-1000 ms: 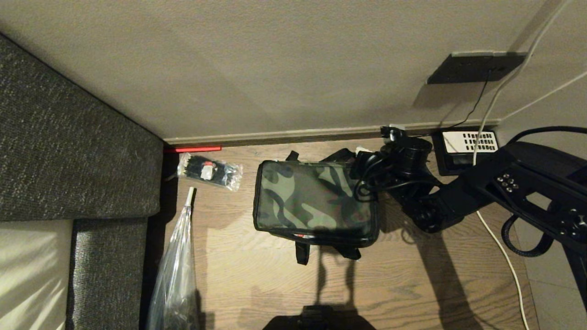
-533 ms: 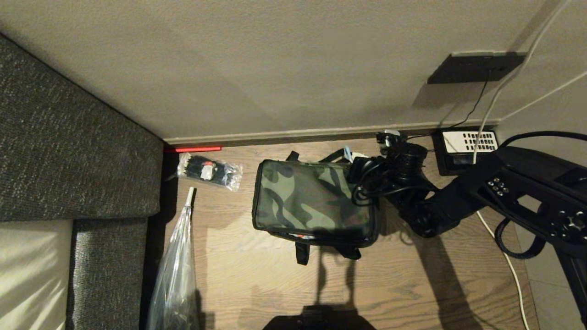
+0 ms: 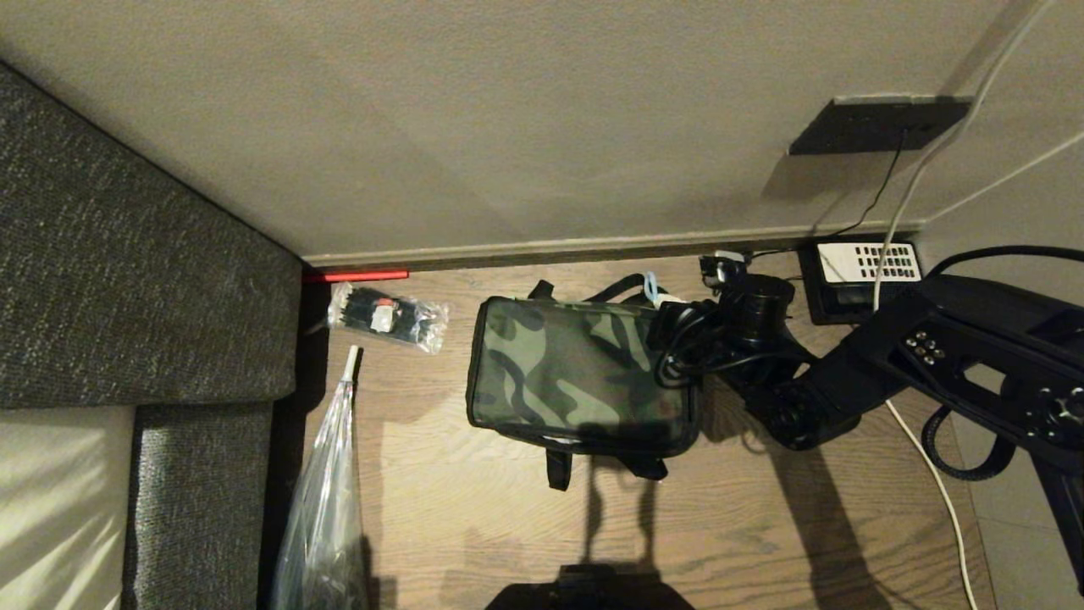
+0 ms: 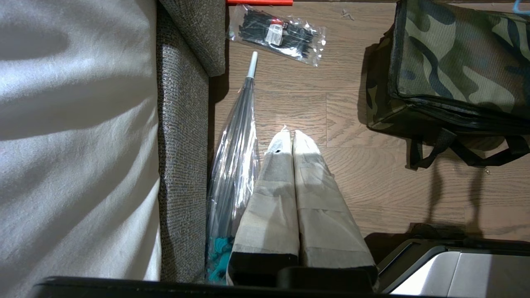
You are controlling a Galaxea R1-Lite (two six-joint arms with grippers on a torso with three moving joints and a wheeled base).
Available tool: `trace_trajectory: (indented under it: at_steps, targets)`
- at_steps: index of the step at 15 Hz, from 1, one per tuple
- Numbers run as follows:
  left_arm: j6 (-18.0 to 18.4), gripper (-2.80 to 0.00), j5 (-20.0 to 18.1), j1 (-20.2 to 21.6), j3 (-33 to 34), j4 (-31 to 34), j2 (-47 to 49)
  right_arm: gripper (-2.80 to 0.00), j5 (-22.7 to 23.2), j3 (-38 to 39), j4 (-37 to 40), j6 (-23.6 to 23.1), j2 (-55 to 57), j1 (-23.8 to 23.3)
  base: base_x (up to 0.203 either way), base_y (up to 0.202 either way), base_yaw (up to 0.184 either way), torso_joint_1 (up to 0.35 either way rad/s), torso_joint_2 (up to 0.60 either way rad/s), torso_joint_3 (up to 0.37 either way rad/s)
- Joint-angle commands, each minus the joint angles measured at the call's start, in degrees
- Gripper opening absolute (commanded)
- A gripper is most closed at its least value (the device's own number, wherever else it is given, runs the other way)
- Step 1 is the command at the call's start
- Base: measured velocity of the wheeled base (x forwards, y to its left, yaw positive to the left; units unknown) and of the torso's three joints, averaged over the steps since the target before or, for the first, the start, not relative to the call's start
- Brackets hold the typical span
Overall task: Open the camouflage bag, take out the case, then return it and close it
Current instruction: Open the top of the storage box
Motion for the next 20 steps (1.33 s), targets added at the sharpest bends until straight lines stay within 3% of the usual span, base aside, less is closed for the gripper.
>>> trace_trajectory:
  at_steps: [1,6,12,15,20]
  targets:
    - [-0.02,-2.8,0.0,0.02,0.09,-0.06,0.0,0.0,-0.03,0.53,-0.51,-0.34,-0.91,-0.24,0.0,0.0,0.0,0.0,0.0,0.0]
    - [-0.02,-2.8,0.0,0.02,0.09,-0.06,0.0,0.0,-0.19,1.15,-3.11,-1.07,-3.12,-1.85,0.0,0.0,0.0,0.0,0.0,0.0]
    - [-0.02,-2.8,0.0,0.02,0.09,0.02,0.0,0.0,0.71,14.69,-3.79,-0.48,-12.04,-5.39,0.0,0.0,0.0,0.0,0.0,0.0]
    - [-0.02,-2.8,0.0,0.02,0.09,-0.06,0.0,0.0,4.41,25.05,-0.32,10.04,-16.7,-5.62,0.0,0.0,0.0,0.0,0.0,0.0]
    - [-0.02,-2.8,0.0,0.02,0.09,-0.05,0.0,0.0,9.69,23.06,12.98,22.21,-17.52,-4.19,0.0,0.0,0.0,0.0,0.0,0.0]
